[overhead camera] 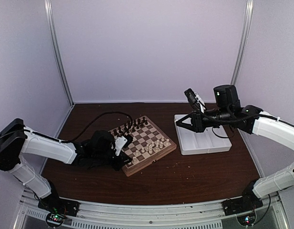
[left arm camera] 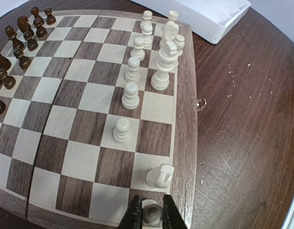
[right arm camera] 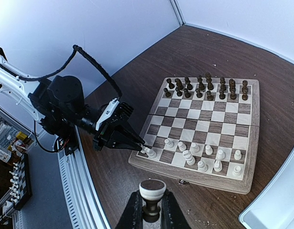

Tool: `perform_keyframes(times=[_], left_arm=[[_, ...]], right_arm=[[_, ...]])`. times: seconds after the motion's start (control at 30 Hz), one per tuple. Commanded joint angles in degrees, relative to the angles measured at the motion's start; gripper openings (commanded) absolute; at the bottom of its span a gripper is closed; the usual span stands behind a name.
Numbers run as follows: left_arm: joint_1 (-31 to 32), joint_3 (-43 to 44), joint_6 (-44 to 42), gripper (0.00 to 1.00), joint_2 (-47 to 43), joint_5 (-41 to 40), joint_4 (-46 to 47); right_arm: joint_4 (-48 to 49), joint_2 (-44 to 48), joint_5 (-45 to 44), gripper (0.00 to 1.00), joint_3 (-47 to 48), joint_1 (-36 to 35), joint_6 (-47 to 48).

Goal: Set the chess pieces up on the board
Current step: Place the chess piece on the chessboard.

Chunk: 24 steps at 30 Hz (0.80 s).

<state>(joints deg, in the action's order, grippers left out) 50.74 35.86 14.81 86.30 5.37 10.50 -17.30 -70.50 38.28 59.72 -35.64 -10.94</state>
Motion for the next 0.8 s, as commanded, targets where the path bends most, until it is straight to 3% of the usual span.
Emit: perform_keyframes(times=[0.0,0.23,0.5,0.77], left_arm=[[0.5,-0.9,0.4,0.14,0.3,0.4,3.1],[0.7,-0.9,0.1,0.18,0.4,0.0,3.0],[1.2,-0.6,-0.1,0.34,0.2,-0.2,2.6],[1.2,1.9,-0.4,0.41,-8.7,-1.4,-4.1]], right_arm=[[1.3,1.1,-0.8,0.0,-0.5,0.2,-0.6],[1.2,1.1,-0.5,0.0,-0.5,0.3,-0.7],[1.2,0.7,-0.5,0.0,-0.3,0.3,-0.9],[1.0,-0.3,1.2,0.0,-0.1,0.3,-0.3]])
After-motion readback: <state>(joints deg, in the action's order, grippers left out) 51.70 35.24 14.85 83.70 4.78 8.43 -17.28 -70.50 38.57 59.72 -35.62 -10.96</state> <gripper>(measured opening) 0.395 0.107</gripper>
